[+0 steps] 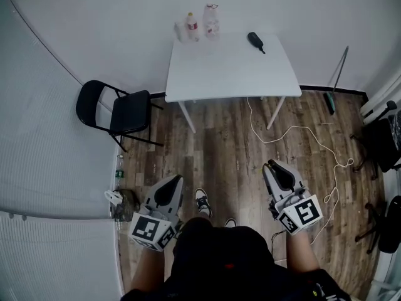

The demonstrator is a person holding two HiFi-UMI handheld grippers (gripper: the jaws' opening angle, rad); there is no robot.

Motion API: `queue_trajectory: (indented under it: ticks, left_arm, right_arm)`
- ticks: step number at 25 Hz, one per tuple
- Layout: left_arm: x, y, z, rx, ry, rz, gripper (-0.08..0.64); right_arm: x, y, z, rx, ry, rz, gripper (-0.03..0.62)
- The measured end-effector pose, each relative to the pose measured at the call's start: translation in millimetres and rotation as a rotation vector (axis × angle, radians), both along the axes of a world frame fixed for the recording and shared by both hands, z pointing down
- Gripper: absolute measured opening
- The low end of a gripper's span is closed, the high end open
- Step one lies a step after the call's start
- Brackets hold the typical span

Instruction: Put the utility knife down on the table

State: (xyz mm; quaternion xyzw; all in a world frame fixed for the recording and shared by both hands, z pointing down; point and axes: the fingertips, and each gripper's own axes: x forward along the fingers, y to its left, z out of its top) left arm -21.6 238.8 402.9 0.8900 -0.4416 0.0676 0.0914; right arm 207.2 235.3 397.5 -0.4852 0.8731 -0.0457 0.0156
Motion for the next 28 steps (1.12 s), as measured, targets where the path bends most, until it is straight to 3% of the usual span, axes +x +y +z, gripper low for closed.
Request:
queue_trajectory:
  ticks: [4, 10, 28]
  left_arm:
    - [1, -39, -1, 0.005, 0.013, 0.013, 0.023]
    - [-1, -99, -12, 0.024, 0.037, 0.053, 0.023]
    - [-123, -258, -8, 0.025, 0.045, 0.053, 0.023]
  right_arm:
    - [-4, -27, -7, 0.042, 0.092, 0.008, 0.067]
    - [-16, -77, -16, 0.043, 0.123, 0.028, 0.067]
    - [-140, -246, -32, 0.049, 0.144, 0.013, 0.069]
